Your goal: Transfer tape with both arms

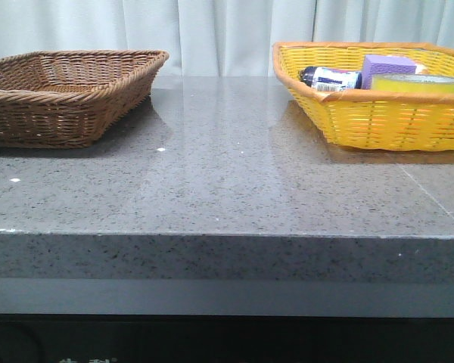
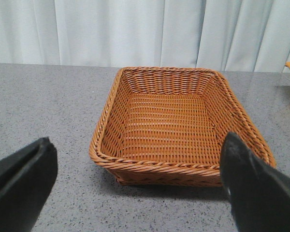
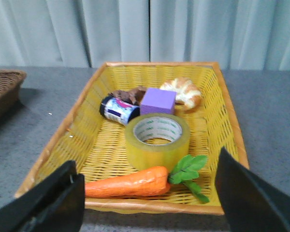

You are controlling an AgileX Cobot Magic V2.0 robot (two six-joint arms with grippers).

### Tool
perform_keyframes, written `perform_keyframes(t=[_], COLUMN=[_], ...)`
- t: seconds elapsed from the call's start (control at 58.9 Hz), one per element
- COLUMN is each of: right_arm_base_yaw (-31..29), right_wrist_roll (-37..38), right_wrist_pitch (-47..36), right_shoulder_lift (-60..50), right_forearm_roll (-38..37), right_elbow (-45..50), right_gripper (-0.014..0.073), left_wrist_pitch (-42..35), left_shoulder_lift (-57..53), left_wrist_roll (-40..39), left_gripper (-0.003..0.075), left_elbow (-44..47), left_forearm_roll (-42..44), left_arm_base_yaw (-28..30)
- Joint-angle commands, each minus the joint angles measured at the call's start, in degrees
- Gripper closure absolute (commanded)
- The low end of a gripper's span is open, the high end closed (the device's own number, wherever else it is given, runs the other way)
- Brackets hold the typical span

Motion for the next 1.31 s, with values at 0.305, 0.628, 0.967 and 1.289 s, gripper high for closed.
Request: perform_keyframes(t=[0.305, 0.628, 0.967, 1.289], right_arm_base_yaw=[-5.36, -5.36, -5.36, -5.36], right_wrist_roll=[3.05, 3.05, 3.05, 3.05], right_wrist_pitch=[6.87, 12.54, 10.91, 10.0], right_shoulder_lift=[34.92, 56.2, 64.66, 66.52], right_forearm_roll=[0.14, 0.14, 0.14, 0.14], right_elbow=[-27.16, -43.72, -48.06, -48.13], right_gripper=[0.0035, 0.0035, 0.0035, 0.0181], left_wrist_pitch=[-5.07, -5.07, -5.07, -5.07], left_shoulder_lift=[0.69, 0.69, 0.69, 0.69], left_wrist_roll=[-0.49, -0.49, -0.49, -0.49], left_gripper=[0.0047, 0.0048, 0.0047, 0.0047], left_elbow=[-2.25, -2.25, -2.25, -2.25], left_forearm_roll=[-0.53, -0.53, -0.53, -0.53], left_arm_base_yaw=[0.18, 0.18, 0.18, 0.18])
